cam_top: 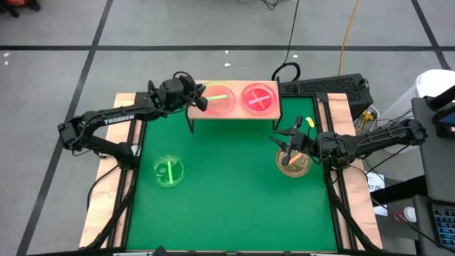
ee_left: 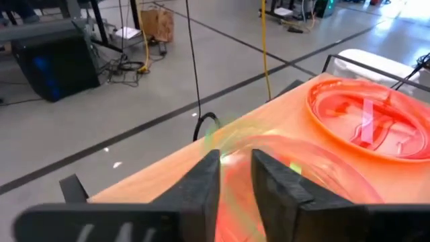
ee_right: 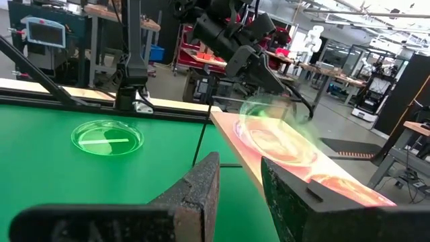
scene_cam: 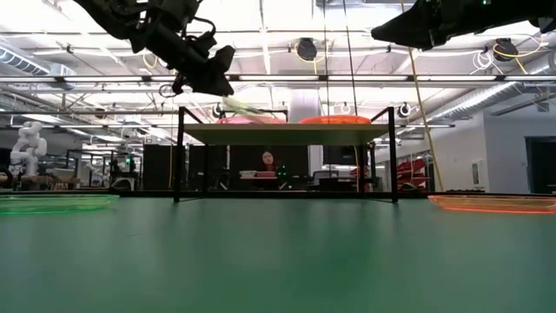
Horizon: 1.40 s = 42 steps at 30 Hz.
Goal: Place and stack plates onto a shelf
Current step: Stack the green plate on top of the pink plate on the shelf, then stack the orange plate on top of the green plate on the shelf
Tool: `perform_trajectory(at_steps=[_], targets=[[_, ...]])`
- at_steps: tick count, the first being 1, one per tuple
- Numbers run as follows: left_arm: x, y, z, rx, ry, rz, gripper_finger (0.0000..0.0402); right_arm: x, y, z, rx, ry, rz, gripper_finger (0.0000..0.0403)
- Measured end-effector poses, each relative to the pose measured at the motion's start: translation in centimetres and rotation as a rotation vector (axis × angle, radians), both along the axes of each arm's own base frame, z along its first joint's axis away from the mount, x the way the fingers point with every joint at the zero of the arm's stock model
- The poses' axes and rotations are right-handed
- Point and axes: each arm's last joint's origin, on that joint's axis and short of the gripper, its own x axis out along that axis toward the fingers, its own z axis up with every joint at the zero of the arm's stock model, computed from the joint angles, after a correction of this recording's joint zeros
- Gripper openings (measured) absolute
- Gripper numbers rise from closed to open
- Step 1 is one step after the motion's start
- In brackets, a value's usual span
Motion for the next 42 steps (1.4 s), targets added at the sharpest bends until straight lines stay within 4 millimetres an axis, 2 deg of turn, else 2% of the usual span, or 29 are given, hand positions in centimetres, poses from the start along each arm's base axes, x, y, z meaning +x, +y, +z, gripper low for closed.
perform_trajectory(at_steps=[3, 7, 12, 16, 19, 23, 27, 32, 35, 39, 42], targets=[[0.0, 0.0, 0.2, 0.017, -0.006, -0.006, 0.0114, 0.0, 0.0, 0.0, 0.000, 0.002, 0.000, 0.0093], [-0.4, -0.4, 1.2, 0.061, -0.024, -0.019, 0.0120, 0.0, 0.0, 0.0, -0.001, 0.003, 0.000, 0.0093], [-1.8, -2.1, 3.8, 0.125, -0.107, -0.048, 0.0120, 0.0, 0.0, -0.4, 0.003, 0.039, -0.005, 0.0093], [-3.3, -4.9, 6.8, 0.185, -0.235, -0.158, 0.0120, -0.2, -0.2, -0.8, 0.027, 0.070, -0.070, 0.0093], [-4.4, -8.2, 9.3, 0.271, -0.373, -0.329, 0.0120, -0.2, -0.3, -1.0, 0.033, 0.085, -0.114, 0.0093], [-5.3, -12.3, 10.7, 0.374, -0.425, -0.459, 0.0120, -0.2, -0.2, -0.2, 0.056, 0.140, -0.110, 0.0093], [-4.9, -15.1, 9.1, 0.381, -0.438, -0.509, 0.0120, -0.1, 0.1, 1.0, 0.113, 0.282, -0.128, 0.0093], [-4.6, -17.4, 5.2, 0.372, -0.505, -0.576, 0.0120, 1.3, 1.1, 1.1, 0.104, 0.413, -0.113, 0.0093], [-5.1, -18.1, 2.9, 0.365, -0.575, -0.587, 0.0120, 2.3, 1.3, -0.4, 0.103, 0.505, -0.122, 0.0093], [-5.8, -18.3, -0.1, 0.341, -0.604, -0.579, 0.0120, 2.8, 1.5, -3.1, 0.175, 0.720, -0.081, 0.0093], [-6.2, -18.0, -0.8, 0.343, -0.622, -0.546, 0.0120, 2.9, 1.7, -5.0, 0.278, 0.865, -0.056, 0.0093]])
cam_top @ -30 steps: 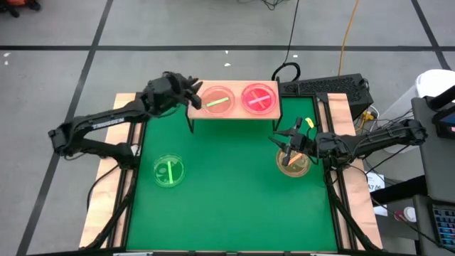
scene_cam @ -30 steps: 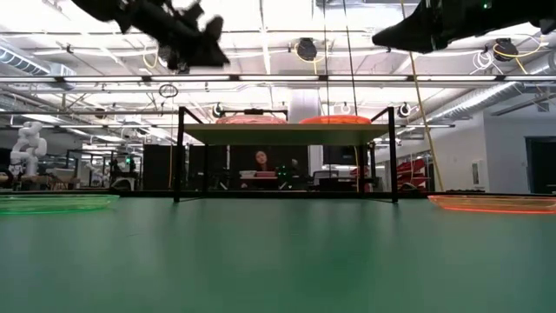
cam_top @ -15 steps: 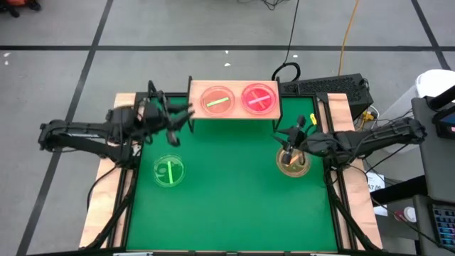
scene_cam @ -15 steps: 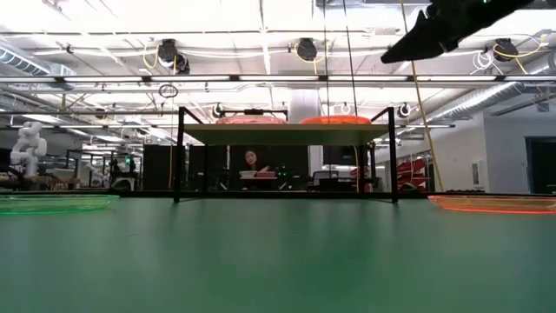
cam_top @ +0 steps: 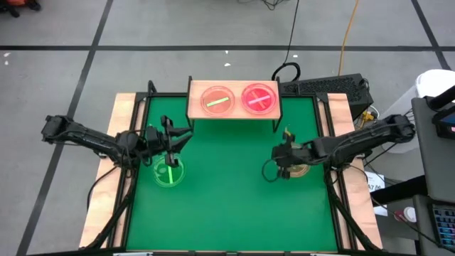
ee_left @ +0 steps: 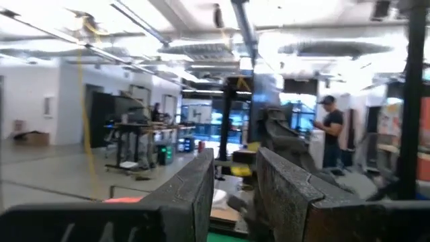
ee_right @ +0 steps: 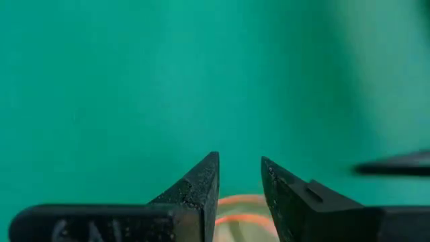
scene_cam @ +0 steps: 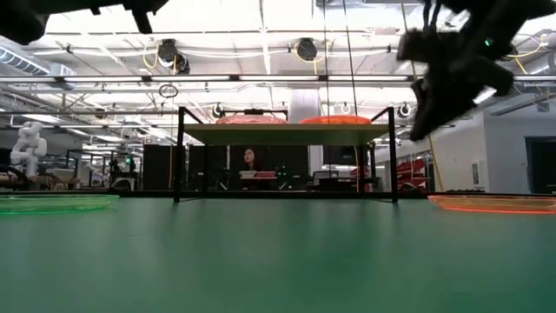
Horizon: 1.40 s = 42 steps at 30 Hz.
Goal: Place and stack plates onto a shelf
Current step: Stack the orange plate on top of the green plate on the shelf
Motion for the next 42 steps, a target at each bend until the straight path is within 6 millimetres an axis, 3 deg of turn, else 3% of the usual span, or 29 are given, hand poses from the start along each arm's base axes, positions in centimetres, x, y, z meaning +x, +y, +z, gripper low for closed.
perform_trajectory(at_steps=[11, 19, 27, 36, 42], targets=[[0.0, 0.3, -0.4, -0.033, 0.012, 0.016, 0.0120, -0.9, 0.3, -5.4, 0.152, 0.229, -0.083, 0.0093], [0.0, 0.3, -0.4, -0.054, 0.007, 0.007, 0.0120, -2.5, 0.1, -7.1, 0.210, 0.274, -0.144, 0.0093], [0.1, 0.3, -0.4, -0.050, 0.013, 0.008, 0.0120, -2.8, 0.0, -6.6, 0.210, 0.249, -0.105, 0.0093], [0.1, 0.4, -0.6, -0.051, 0.034, 0.019, 0.0120, -3.2, -0.1, -4.3, 0.269, 0.082, -0.120, 0.0093], [0.1, 0.4, -0.6, -0.052, 0.034, 0.019, 0.0120, -2.8, 1.4, -3.9, 0.321, 0.018, -0.040, 0.0093]])
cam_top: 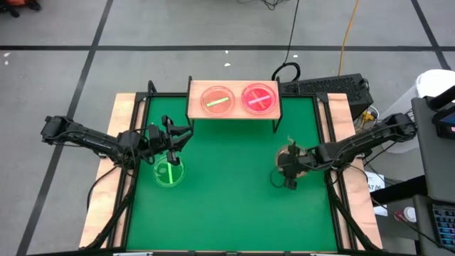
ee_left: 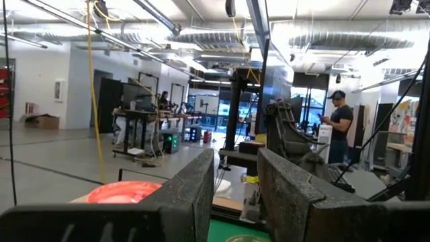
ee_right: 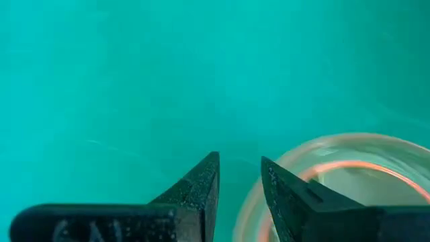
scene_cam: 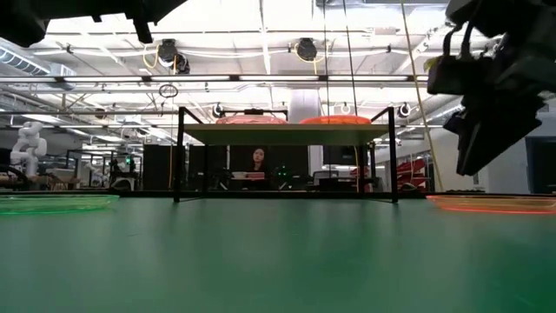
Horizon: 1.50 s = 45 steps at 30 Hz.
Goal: Place and stack plates onto a shelf
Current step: Stack the orange plate on top of the green plate on the shelf
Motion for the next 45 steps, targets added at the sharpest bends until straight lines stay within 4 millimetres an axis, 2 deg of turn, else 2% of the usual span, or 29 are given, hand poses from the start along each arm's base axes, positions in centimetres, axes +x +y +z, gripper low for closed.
perform_trajectory(at_steps=[6, 12, 22, 25, 29, 32, 36, 39, 42, 45], targets=[[0.0, 0.0, 0.0, 0.000, 0.001, 0.000, 0.0120, 0.0, 1.2, -0.7, -0.035, 0.017, 0.001, 0.0093], [0.0, 0.0, 0.0, -0.004, 0.004, -0.001, 0.0120, -0.1, 1.3, -1.8, -0.078, 0.085, -0.082, 0.0093], [0.0, 0.0, 0.0, -0.007, 0.003, -0.002, 0.0120, 0.3, 1.3, -3.3, -0.139, 0.161, -0.094, 0.0090], [0.0, 0.0, 0.0, -0.007, 0.003, -0.001, 0.0120, 0.3, 1.4, -3.3, -0.141, 0.164, -0.089, 0.0067], [0.0, 0.0, 0.0, -0.003, 0.004, 0.000, 0.0120, 0.3, 1.3, -3.2, -0.143, 0.158, -0.073, 0.0012], [0.0, 0.0, 0.0, -0.004, 0.005, 0.001, 0.0120, 0.2, 1.3, -3.0, -0.151, 0.147, -0.064, 0.0007], [0.0, 0.0, -0.1, -0.003, 0.006, 0.001, 0.0120, 0.2, 1.3, -2.4, -0.154, 0.120, -0.061, 0.0001], [0.0, 0.0, -0.1, -0.004, 0.006, 0.003, 0.0120, 0.9, 1.5, -1.2, -0.140, 0.058, -0.042, 0.0001], [0.0, 0.1, -0.1, -0.007, 0.007, 0.012, 0.0120, 2.1, 2.0, 0.8, -0.132, -0.058, 0.018, 0.0000], [0.0, 0.1, -0.1, -0.009, 0.008, 0.017, 0.0120, 3.8, 2.6, 3.6, -0.147, -0.250, 0.116, 0.0000]])
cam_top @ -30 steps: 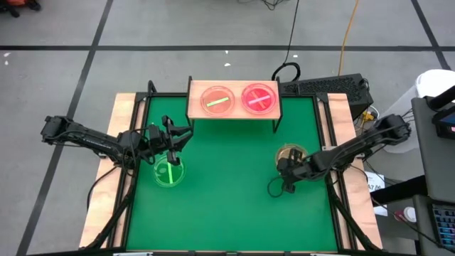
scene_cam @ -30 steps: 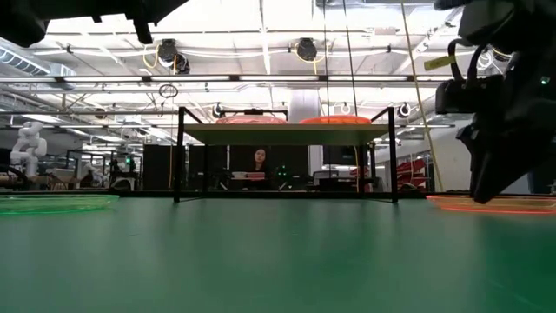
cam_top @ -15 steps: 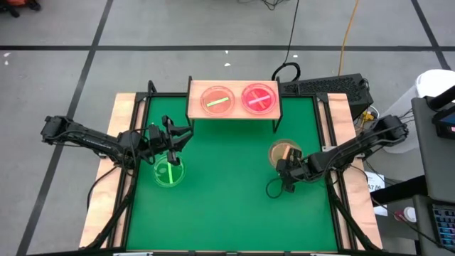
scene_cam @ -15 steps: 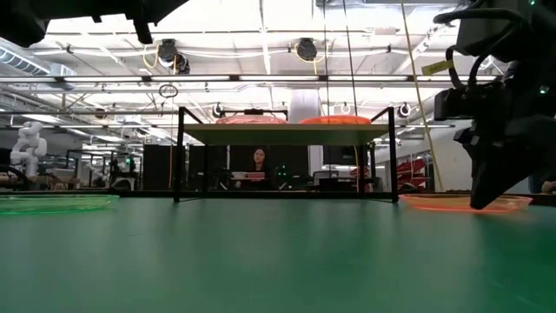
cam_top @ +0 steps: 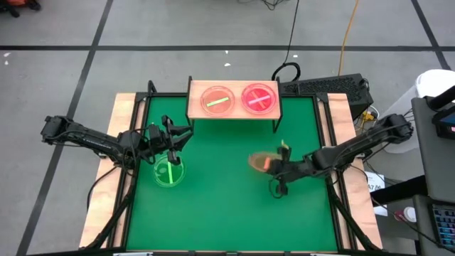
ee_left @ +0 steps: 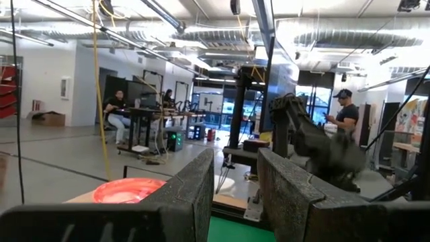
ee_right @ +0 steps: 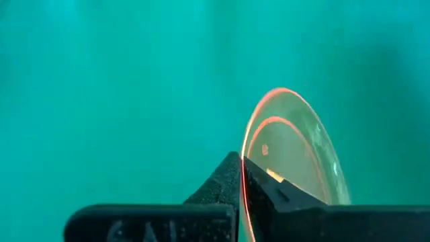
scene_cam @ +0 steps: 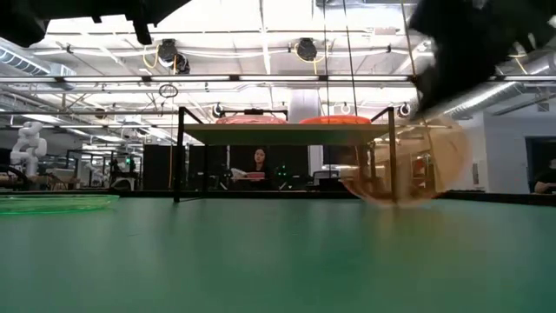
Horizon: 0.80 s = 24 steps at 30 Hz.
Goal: Place and stack plates onto a shelf
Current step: Stack the orange plate on top of the green plate on the shelf
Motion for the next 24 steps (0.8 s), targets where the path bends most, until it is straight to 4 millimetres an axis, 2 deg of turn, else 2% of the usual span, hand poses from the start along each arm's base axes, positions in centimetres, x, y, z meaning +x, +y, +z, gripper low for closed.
perform_trajectory(at_steps=[2, 6, 9, 13, 19, 24], targets=[[0.0, 0.0, 0.0, 0.000, 0.000, 0.001, 0.0120, 1.1, 0.3, 2.1, -0.054, -0.146, 0.065, 0.0000], [0.0, 0.0, 0.0, -0.003, 0.000, 0.008, 0.0120, 3.0, -0.1, 6.1, -0.270, -0.372, 0.104, 0.0000], [0.0, 0.0, 0.0, -0.005, 0.001, 0.014, 0.0120, 4.0, -1.4, 8.6, -0.414, -0.466, 0.080, 0.0000], [0.0, 0.1, 0.0, -0.001, 0.002, 0.017, 0.0120, 4.9, -4.1, 11.2, -0.537, -0.524, 0.004, 0.0000], [0.0, 0.2, 0.0, 0.003, 0.004, 0.027, 0.0120, 7.2, -8.0, 13.2, -0.560, -0.571, -0.020, 0.0000], [0.1, 0.5, -0.1, 0.002, 0.009, 0.040, 0.0120, 10.0, -10.4, 13.2, -0.558, -0.537, -0.015, 0.0000]])
